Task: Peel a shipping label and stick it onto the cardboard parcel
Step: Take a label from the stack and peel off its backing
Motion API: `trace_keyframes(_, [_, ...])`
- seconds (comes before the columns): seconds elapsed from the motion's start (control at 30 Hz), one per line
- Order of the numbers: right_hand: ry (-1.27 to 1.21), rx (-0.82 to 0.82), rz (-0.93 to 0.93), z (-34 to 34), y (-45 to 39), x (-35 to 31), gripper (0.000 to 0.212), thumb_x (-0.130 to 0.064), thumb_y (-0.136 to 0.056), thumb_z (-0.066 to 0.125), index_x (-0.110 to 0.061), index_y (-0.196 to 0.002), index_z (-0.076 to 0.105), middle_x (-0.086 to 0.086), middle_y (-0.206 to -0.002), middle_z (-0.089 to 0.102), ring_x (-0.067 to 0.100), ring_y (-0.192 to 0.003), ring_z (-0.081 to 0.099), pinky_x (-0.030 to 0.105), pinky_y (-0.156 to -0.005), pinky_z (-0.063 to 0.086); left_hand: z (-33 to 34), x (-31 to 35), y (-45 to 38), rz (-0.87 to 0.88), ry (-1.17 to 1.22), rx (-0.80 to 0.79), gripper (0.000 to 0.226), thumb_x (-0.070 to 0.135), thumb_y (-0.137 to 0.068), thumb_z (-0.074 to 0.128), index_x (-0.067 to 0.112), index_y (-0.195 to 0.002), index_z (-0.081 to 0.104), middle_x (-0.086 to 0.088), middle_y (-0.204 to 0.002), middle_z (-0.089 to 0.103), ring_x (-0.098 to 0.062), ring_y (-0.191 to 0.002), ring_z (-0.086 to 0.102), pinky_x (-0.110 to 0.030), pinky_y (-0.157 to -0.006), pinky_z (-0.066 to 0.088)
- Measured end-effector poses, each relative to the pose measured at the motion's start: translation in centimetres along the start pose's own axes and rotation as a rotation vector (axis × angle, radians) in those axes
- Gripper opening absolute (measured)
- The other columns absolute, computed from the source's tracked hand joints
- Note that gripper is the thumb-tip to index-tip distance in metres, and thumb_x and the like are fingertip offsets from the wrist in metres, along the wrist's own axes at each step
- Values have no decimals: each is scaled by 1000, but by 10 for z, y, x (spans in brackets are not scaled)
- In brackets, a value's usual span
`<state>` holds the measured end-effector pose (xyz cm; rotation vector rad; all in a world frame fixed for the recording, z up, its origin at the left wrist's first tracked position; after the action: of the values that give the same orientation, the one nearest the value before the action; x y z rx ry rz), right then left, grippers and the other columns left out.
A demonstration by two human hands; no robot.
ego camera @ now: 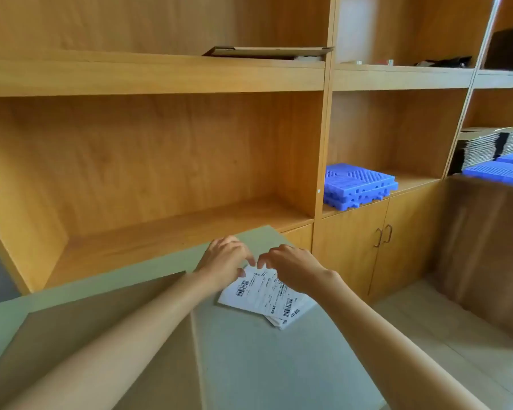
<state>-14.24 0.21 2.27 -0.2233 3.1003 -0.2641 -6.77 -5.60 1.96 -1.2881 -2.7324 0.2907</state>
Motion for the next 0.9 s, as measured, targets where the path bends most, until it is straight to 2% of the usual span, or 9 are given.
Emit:
trace_keyframes(0.07, [-55,-73,30,14,-2,9,43,-2,-96,49,-24,-132,54,-1,-123,64,18,-113,59,27,-74,43,18,-1,-4,-32,-19,-130,45,27,-81,75,31,-125,63,8,-132,59,-18,-133,37,-38,-107,27])
trace_keyframes(0.13, [-113,-144,61,32,-4,18,42,-20,-94,61,-23,-134,52,1,-125,61,20,-115,57,32,-81,46,33,-4,-7,-50,-24,-208,54,32,-78,78,31,-129,60,6,-134,57,-20,-132,38,-39,-106,30])
trace_keyframes(0.23, [-207,-245,137,57,-8,34,63,-39,-82,73,-21,-137,46,4,-130,55,23,-119,52,39,-93,47,51,-10,-14,-86,25,-315,68,38,-73,81,31,-134,54,4,-136,53,-22,-129,39,-39,-102,34])
trace_keyframes(0.37, [-205,-301,158,73,-13,41,86,-52,-67,81,-21,-137,42,4,-132,48,23,-122,45,40,-98,43,66,-14,-19,-118,92,-431,85,47,-65,84,36,-139,44,1,-136,47,-22,-130,37,-41,-100,37])
trace_keyframes(0.43, [-202,-320,165,77,-15,43,90,-53,-64,83,-20,-137,42,4,-132,47,23,-122,44,40,-100,42,72,-13,-21,-130,116,-475,88,47,-63,85,35,-138,41,1,-137,43,-22,-130,35,-44,-103,37])
trace_keyframes(0.53, [-204,-346,182,79,-18,44,91,-52,-62,84,-18,-135,44,4,-129,45,23,-120,42,40,-101,42,75,-12,-22,-141,128,-514,80,43,-62,87,33,-129,44,0,-133,41,-21,-128,34,-46,-103,38])
trace_keyframes(0.7, [-189,-344,186,78,-18,43,91,-49,-62,85,-14,-134,43,6,-129,43,23,-118,40,41,-102,42,74,-7,-22,-146,108,-536,79,41,-61,89,24,-123,43,0,-130,41,-21,-124,35,-43,-101,39])
trace_keyframes(0.8, [-177,-310,174,73,-17,40,95,-47,-61,87,-14,-135,37,8,-129,43,24,-118,40,41,-101,40,69,-3,-22,-131,99,-498,78,38,-60,90,21,-118,41,-1,-126,46,-22,-120,40,-37,-92,38])
trace_keyframes(0.9, [-153,-282,161,67,-16,36,96,-47,-60,87,-14,-134,37,8,-128,43,24,-117,41,40,-99,40,63,2,-19,-139,170,-466,68,26,-69,86,17,-116,37,-2,-124,52,-24,-113,48,-37,-82,41])
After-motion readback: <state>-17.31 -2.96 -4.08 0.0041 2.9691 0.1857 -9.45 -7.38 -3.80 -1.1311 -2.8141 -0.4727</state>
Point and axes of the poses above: each hand's wrist, its own y-axis away from the middle knuckle, its own z-axis out of the palm, x = y × z, the point moved 9 cm from there along -y, towards the middle knuckle
